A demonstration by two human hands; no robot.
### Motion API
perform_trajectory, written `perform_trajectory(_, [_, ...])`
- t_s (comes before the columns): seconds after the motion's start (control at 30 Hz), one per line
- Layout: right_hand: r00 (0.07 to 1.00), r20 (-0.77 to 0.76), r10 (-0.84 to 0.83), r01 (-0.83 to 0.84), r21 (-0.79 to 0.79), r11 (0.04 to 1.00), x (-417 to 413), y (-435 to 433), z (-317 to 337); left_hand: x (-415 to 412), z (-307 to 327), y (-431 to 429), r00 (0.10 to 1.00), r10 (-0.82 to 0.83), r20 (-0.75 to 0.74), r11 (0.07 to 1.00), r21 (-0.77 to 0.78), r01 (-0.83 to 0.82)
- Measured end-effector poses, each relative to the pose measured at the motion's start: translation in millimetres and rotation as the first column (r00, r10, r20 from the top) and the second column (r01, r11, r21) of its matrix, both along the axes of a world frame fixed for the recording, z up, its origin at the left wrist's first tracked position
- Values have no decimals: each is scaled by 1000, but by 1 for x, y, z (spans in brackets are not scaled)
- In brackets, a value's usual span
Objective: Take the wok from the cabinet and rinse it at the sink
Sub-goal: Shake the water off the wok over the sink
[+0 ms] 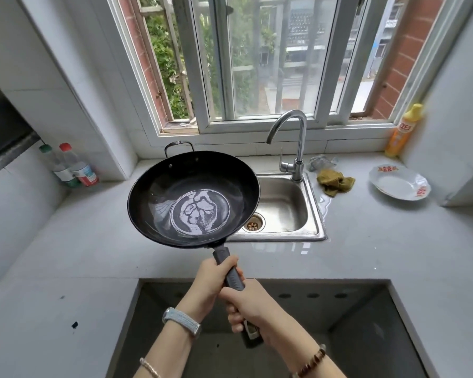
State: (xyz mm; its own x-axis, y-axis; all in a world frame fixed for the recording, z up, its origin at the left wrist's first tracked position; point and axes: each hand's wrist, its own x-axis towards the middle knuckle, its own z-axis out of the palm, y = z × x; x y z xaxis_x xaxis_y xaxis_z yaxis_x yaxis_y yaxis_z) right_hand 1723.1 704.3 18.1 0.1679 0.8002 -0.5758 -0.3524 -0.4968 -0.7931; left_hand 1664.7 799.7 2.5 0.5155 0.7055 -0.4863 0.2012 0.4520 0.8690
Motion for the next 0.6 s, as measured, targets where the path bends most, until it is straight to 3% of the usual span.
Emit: perform_trajectory(0.6, [926,-11,-377,375,-67,925,-122,-36,-10,-83,-12,-28,951,-309,20,946,-99,309])
